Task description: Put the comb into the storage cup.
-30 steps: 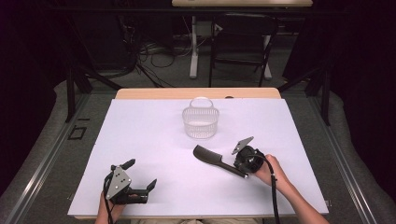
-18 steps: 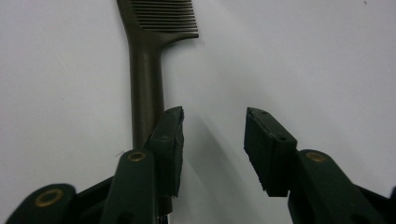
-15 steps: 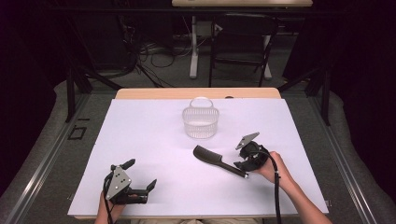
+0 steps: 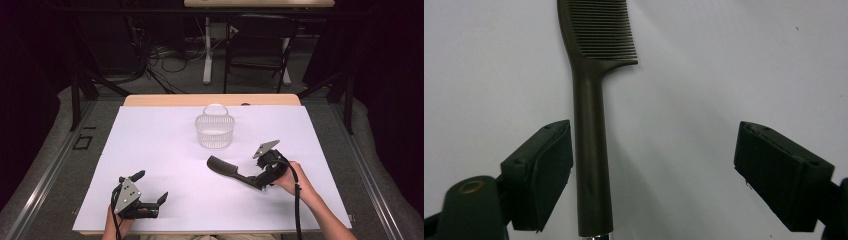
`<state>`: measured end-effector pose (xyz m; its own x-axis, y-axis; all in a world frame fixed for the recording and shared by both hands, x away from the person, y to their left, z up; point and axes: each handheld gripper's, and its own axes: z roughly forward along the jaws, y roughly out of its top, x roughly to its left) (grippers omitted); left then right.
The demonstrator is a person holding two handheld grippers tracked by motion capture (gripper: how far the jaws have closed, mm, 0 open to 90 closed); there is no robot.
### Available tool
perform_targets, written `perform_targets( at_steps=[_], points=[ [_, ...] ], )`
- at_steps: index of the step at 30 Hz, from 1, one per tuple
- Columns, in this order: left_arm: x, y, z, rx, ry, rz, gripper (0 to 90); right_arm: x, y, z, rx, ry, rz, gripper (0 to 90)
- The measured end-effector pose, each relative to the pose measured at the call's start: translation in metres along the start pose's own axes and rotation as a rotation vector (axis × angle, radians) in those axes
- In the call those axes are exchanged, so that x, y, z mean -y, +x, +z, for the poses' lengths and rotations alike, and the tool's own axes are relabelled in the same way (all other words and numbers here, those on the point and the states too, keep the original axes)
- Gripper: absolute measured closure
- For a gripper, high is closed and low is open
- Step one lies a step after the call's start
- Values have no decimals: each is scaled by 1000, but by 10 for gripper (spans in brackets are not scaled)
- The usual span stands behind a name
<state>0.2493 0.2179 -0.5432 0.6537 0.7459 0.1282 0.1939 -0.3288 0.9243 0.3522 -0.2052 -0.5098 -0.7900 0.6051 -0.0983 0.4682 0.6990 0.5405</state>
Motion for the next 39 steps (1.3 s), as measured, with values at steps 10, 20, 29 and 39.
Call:
perform_targets(
  at_steps=[10, 20, 29, 39],
  points=[
    [0, 0, 0, -1, -3, 2, 1, -6, 7, -1, -12, 0, -24, 52],
    [0, 0, -1, -2, -5, 1, 1, -15, 15, 2, -13, 13, -61, 15],
    [0, 0, 0, 1, 0, 1, 1, -20, 19, 9, -53, 46, -66, 0],
    [0, 0, -2, -4, -5, -1, 2, -27, 26, 18, -71, 71, -84, 0]
  ],
)
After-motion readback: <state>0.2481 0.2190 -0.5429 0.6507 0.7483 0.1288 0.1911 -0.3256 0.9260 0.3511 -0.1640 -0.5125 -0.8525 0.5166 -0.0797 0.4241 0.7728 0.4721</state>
